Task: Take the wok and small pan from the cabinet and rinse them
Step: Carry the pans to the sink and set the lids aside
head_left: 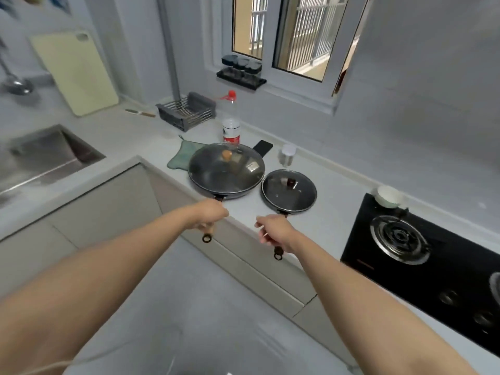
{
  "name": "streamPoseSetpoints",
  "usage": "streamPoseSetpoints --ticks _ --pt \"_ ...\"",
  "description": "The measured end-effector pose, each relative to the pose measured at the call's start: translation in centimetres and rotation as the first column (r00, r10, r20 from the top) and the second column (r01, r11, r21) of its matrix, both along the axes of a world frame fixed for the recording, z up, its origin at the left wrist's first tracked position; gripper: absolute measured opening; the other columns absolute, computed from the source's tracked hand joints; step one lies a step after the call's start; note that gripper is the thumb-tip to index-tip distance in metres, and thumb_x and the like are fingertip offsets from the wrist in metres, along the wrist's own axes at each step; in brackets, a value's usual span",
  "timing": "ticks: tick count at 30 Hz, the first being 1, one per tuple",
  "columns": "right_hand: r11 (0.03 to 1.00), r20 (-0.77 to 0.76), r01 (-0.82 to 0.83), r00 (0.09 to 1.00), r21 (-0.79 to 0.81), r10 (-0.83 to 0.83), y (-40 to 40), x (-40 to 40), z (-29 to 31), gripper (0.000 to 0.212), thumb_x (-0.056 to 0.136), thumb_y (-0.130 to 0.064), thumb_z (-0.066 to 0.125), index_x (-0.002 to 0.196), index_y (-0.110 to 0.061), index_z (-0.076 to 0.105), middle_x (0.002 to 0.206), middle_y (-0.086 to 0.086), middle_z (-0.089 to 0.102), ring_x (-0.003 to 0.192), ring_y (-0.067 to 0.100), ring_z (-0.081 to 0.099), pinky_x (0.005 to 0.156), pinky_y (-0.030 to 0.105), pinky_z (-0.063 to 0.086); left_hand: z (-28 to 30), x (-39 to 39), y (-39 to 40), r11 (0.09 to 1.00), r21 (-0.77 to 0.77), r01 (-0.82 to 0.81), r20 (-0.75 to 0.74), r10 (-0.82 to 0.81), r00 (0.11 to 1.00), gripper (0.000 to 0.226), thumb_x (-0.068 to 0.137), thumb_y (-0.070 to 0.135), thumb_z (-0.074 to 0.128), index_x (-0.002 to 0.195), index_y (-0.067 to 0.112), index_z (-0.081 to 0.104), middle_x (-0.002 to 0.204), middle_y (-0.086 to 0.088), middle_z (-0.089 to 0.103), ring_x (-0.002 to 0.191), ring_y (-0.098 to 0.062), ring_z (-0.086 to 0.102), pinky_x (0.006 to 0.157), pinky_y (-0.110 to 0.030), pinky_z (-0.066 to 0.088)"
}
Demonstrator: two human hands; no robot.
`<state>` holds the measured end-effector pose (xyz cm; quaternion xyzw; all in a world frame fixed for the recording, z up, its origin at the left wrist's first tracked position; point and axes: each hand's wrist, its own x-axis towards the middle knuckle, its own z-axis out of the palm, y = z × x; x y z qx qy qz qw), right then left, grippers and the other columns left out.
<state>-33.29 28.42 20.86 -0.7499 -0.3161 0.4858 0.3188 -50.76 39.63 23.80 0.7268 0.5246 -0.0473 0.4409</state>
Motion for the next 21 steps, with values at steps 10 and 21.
streamPoseSetpoints --ticks 10,21 --pt "0.987 -0.011 0.094 0.995 -0.127 -0.096 10.4 -7.3 -3.9 0.018 0.098 -0.023 0.049 0.086 -0.011 0.056 0.070 0.007 0.059 0.050 0.019 0.056 0.050 0.025 0.043 -9.0 -2.8 7.6 0.840 -0.513 -0.176 0.012 0.213 0.977 0.046 0.100 0.040 0.041 0.136 0.011 0.048 0.137 -0.022 0.055 0.125 -0.034 0.057 0.112 -0.043 0.035" --pt "0.959 -0.159 0.136 0.971 -0.246 -0.179 20.3 -6.9 -11.7 0.021 0.091 -0.027 0.059 0.077 -0.012 0.054 0.069 0.007 0.052 0.061 0.021 0.051 0.060 0.030 0.045 -13.6 -0.2 10.7 0.670 -0.728 -0.149 0.112 0.330 0.937 0.021 0.100 0.022 0.048 0.114 0.008 0.053 0.093 -0.007 0.060 0.071 -0.015 0.061 0.057 -0.026 0.056"
